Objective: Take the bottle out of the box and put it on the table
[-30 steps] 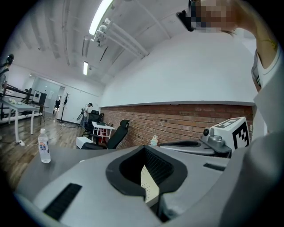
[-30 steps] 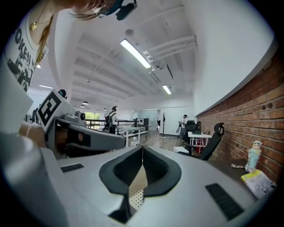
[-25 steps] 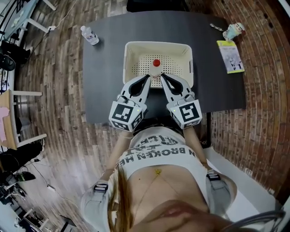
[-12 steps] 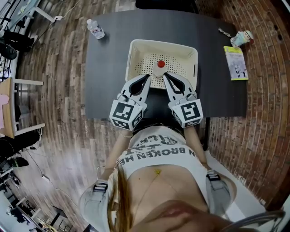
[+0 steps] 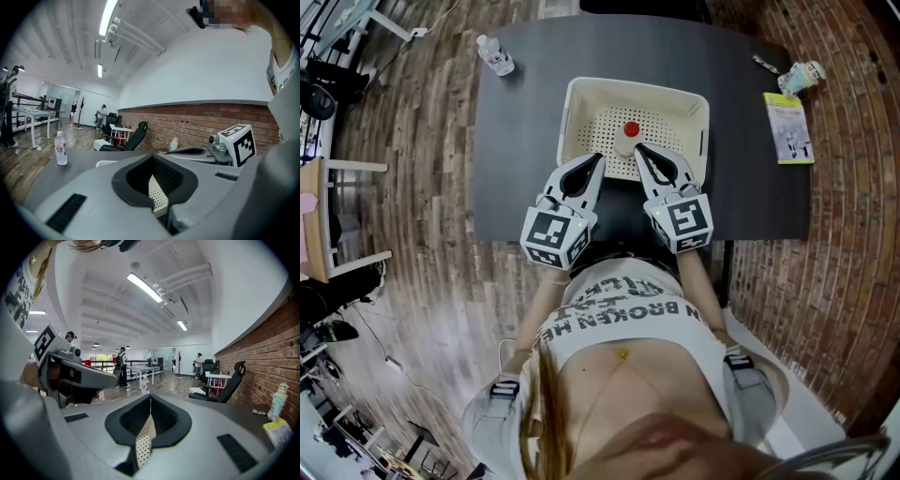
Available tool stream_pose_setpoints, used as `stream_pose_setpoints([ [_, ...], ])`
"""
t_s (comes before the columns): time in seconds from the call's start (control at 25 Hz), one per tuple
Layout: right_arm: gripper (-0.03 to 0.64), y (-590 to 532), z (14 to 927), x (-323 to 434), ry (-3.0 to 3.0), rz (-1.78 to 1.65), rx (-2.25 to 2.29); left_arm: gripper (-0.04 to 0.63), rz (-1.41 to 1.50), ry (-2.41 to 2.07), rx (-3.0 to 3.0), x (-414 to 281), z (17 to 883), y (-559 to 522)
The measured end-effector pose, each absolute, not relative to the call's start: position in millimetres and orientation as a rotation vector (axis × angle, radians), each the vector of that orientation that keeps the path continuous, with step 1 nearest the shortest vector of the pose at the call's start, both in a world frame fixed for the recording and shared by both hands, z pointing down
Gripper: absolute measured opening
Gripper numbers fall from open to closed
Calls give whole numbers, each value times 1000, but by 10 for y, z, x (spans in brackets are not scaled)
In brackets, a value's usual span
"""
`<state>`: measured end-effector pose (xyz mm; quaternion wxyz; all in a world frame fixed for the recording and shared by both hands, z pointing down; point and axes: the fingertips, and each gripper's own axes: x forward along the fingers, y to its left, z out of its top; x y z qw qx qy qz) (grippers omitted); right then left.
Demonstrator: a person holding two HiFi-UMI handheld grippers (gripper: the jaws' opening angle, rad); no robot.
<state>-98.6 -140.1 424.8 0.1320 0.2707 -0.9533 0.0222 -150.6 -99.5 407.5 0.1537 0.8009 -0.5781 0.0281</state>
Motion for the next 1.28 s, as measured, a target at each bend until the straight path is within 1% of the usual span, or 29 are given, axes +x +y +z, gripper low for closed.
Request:
stream_pose_setpoints([
  [0.64,9,-1627,4758,-952,-2653,122,740,5,116,-1723,2171,-1680,4263,-821],
  [1.04,17,-1686,4805,-1020,-2645,119,734,5,106,-1758,2122,-1813,4282,-770],
  [1.2,118,-1701,4854,-1026,-2648,176,732,5,101,-1761,2106,-1817,4307,-756],
  [1.28,140,-1716,4896,-1040,-2641,181,718,5,96,-1765,2100,-1821,4304,-758],
])
